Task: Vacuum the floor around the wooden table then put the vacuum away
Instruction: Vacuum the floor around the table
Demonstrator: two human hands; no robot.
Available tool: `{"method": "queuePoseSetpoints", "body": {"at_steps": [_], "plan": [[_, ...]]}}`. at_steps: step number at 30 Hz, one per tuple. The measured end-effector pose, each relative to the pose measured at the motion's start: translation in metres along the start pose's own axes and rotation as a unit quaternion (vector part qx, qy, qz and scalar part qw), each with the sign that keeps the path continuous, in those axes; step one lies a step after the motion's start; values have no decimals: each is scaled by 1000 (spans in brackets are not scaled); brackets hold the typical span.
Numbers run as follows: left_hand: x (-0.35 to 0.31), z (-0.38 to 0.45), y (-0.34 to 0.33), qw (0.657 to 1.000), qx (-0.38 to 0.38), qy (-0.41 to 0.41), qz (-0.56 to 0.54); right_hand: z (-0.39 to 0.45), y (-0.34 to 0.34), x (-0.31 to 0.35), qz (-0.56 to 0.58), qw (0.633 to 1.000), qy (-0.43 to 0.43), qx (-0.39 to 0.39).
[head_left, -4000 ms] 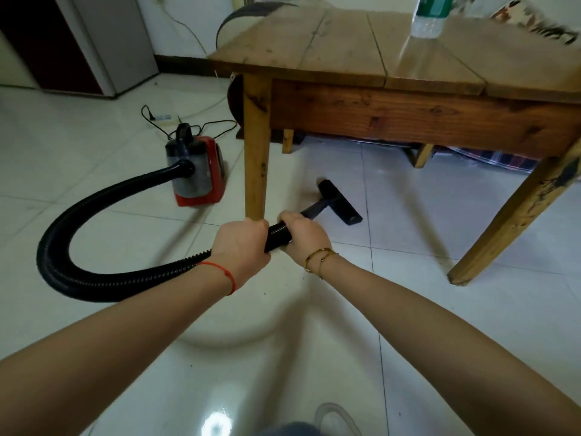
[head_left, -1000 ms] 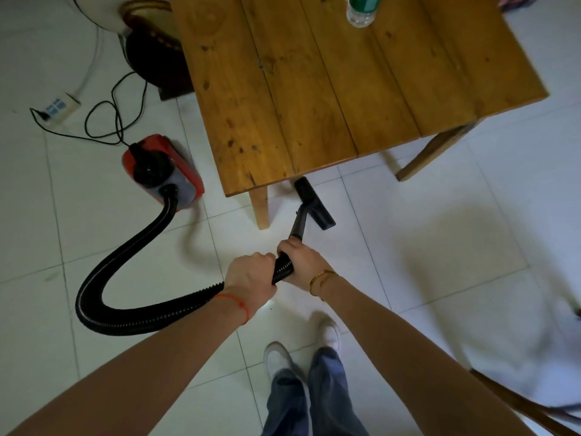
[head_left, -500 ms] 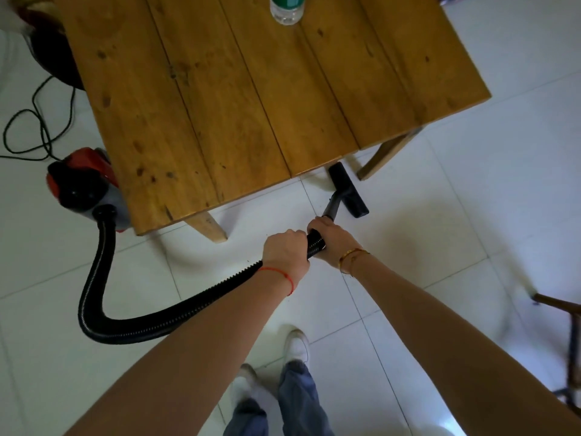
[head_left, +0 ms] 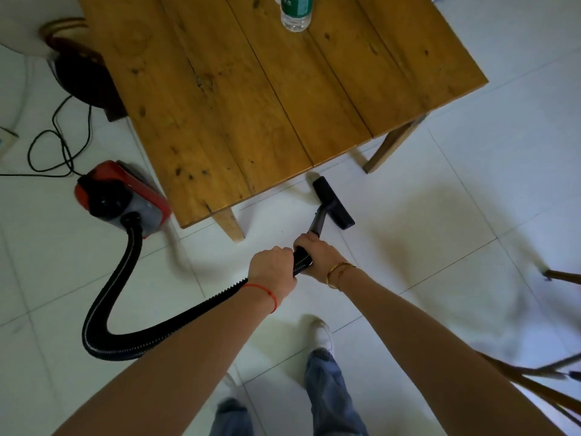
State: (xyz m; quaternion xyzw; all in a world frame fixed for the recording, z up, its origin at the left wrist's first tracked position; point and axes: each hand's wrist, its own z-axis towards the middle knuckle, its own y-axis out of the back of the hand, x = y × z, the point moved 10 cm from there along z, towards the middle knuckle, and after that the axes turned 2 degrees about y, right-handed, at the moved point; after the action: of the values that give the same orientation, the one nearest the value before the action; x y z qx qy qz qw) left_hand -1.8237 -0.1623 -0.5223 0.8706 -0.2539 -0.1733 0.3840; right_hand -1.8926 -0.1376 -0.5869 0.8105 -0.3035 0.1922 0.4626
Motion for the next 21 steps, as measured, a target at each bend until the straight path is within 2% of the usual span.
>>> {"method": "queuePoseSetpoints", "body": {"at_steps": [13, 21], "plan": [[151, -143, -71, 997, 41, -4, 72, -35, -153, 166, 67, 998, -1, 3], [202, -177, -79, 991, 57, -6, 122, -40, -192, 219, 83, 996, -20, -2]]}}
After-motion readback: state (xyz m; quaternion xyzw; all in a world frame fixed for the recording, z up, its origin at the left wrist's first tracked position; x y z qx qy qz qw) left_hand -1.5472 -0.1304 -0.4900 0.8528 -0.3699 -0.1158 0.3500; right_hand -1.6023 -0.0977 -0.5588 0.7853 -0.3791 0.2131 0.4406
